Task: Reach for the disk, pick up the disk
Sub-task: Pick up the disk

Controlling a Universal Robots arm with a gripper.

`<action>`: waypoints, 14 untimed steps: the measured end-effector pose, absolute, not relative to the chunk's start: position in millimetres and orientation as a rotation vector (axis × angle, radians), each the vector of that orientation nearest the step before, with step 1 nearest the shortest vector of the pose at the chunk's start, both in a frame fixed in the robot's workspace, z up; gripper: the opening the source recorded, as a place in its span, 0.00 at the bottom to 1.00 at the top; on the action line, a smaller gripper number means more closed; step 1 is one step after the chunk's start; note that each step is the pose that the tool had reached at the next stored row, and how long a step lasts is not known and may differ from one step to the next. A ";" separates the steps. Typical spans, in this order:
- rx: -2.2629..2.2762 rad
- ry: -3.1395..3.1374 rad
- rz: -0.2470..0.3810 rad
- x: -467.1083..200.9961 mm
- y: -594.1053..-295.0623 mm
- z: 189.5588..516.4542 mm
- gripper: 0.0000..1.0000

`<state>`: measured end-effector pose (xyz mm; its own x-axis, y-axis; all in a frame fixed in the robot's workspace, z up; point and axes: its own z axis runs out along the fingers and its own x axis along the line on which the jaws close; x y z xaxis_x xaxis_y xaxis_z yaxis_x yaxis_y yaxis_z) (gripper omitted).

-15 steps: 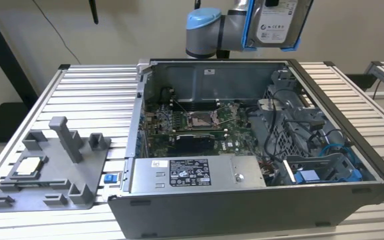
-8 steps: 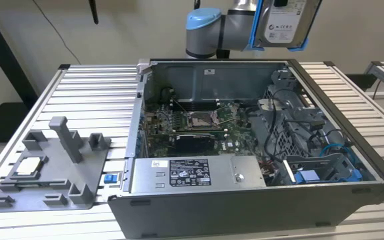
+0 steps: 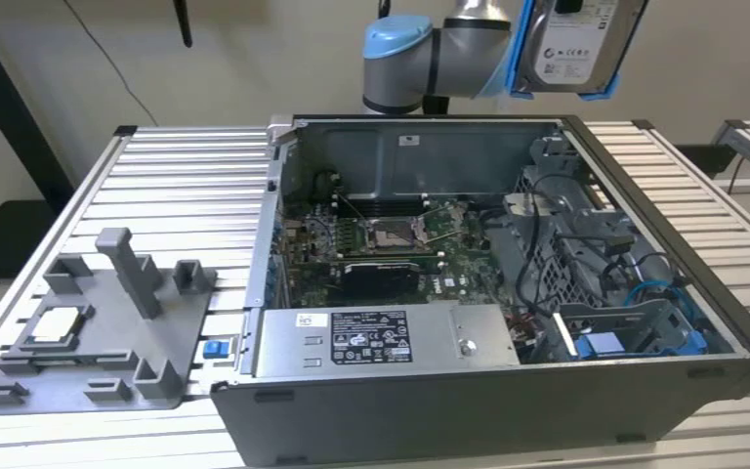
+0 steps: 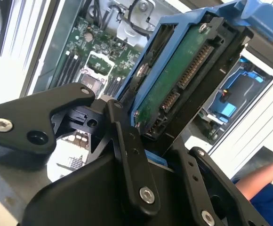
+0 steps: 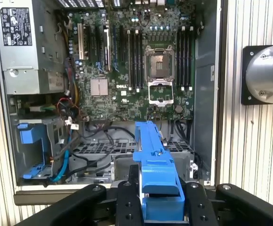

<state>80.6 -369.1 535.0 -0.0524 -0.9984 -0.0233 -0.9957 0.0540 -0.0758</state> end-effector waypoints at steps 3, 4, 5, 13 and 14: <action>-2.114 2.229 -0.060 84.9 -369.0 534.9 0.00; -2.114 2.229 -0.060 85.5 -369.0 535.0 0.00; -2.114 2.229 -0.060 85.5 -369.0 535.0 0.00; -2.114 2.229 -0.060 85.7 -369.6 535.0 0.00; -2.114 2.229 -0.060 85.8 -370.0 535.0 0.00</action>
<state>85.8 -370.0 535.0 -0.0523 -0.9984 -0.0232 -0.9957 0.0539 -0.0758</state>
